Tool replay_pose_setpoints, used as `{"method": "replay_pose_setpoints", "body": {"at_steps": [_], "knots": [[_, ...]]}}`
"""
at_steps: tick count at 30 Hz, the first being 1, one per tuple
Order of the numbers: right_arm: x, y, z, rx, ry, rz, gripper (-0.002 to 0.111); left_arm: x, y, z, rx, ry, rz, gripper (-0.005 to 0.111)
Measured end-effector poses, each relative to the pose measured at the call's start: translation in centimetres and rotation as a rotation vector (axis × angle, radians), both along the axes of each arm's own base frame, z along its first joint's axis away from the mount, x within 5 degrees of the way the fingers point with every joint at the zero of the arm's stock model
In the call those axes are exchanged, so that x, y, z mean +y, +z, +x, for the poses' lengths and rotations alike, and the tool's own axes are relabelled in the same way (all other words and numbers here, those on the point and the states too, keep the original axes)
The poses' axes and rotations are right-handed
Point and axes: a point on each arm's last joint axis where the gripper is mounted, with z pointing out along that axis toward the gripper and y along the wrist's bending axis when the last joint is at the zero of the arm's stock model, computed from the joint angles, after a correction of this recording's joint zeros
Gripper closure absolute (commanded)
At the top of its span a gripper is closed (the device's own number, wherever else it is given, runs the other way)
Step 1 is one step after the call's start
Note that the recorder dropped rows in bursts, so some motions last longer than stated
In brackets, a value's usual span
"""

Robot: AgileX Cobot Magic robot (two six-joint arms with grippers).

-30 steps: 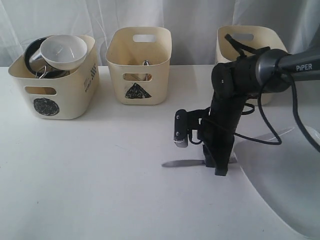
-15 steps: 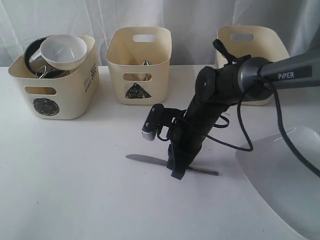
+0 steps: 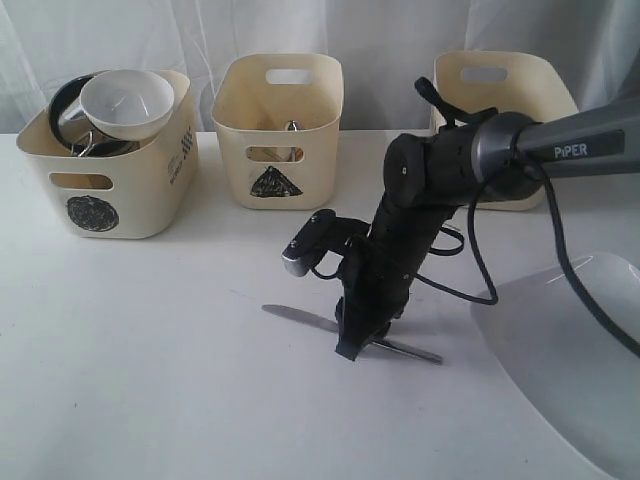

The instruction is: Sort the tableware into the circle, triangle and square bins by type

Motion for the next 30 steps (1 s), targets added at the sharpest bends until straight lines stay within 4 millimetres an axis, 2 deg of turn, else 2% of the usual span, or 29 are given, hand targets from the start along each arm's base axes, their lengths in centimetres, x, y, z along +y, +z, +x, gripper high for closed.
{"method": "replay_pose_setpoints", "body": {"at_steps": [17, 24, 30], "knots": [[-0.49, 0.13, -0.51, 0.060, 0.026, -0.058, 0.066, 0.00, 0.00, 0.00, 0.000, 0.000, 0.000, 0.107], [-0.46, -0.55, -0.46, 0.085, 0.021, -0.066, 0.066, 0.00, 0.00, 0.00, 0.000, 0.000, 0.000, 0.107], [-0.53, -0.63, -0.34, 0.077, -0.041, -0.123, 0.066, 0.00, 0.00, 0.00, 0.000, 0.000, 0.000, 0.107]]}}
